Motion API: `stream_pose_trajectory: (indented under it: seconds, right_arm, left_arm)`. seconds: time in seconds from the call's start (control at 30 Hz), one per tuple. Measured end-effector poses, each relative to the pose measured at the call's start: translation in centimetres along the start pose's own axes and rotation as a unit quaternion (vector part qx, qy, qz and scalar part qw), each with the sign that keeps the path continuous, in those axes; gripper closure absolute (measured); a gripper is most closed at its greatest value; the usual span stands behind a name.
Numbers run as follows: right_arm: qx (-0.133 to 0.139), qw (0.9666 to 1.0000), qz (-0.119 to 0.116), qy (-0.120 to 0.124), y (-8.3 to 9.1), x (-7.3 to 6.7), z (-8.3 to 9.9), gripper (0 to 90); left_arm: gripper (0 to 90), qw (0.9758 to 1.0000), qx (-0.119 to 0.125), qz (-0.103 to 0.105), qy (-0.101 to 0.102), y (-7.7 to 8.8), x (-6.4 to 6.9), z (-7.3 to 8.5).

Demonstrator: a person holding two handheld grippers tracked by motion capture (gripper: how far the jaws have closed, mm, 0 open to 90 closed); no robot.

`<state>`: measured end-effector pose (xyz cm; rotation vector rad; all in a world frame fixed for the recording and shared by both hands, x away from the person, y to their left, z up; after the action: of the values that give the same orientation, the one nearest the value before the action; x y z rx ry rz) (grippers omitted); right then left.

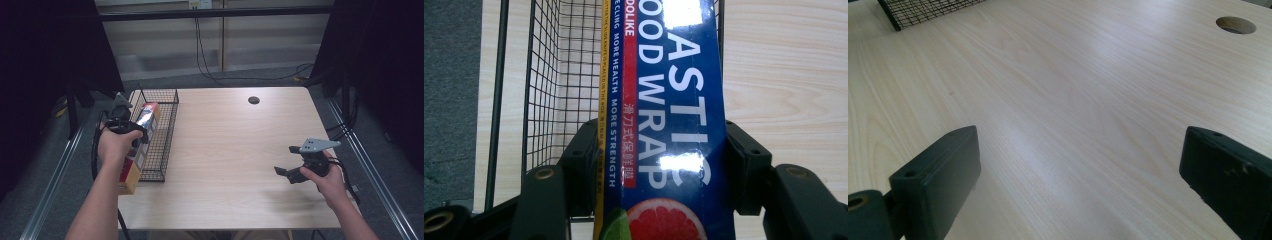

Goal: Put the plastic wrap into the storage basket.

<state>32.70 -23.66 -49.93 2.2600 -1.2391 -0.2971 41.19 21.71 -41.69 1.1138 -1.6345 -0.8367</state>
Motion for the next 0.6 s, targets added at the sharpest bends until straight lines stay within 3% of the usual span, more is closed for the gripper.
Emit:
stream_pose_trajectory:
  seconds: [0.07,0.23,0.43,0.6]
  right_arm:
    - [-0.001,1.0000,0.000,0.000,0.0,0.0,0.0,2.9]
    - [-0.001,1.0000,0.000,0.000,0.0,0.0,0.0,2.9]
    - [-0.001,1.0000,0.000,-0.001,0.1,0.0,0.0,2.9]
    - [-0.003,1.0000,-0.002,0.002,0.0,0.0,0.1,3.0]
  left_arm:
    - [43.3,1.0000,-0.003,-0.003,-0.005,-0.1,-0.1,0.0]
    - [43.3,0.9999,0.001,0.000,0.010,-0.7,-0.2,0.1]
    - [43.2,0.9999,0.000,-0.007,0.008,-1.1,-0.8,0.1]
    - [43.2,0.9998,0.000,-0.006,0.017,-1.4,-0.8,0.1]
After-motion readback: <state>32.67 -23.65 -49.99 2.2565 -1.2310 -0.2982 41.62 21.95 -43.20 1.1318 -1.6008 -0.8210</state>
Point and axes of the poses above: each handheld gripper's, and its own axes: y roughly backward along the jaws, z roughly out of its underside, x roughly to its right, the point moved 8 cm from there along -y, roughly forward along the jaws, and after that the axes turned 12 degrees about z, right-handed, at the moved point
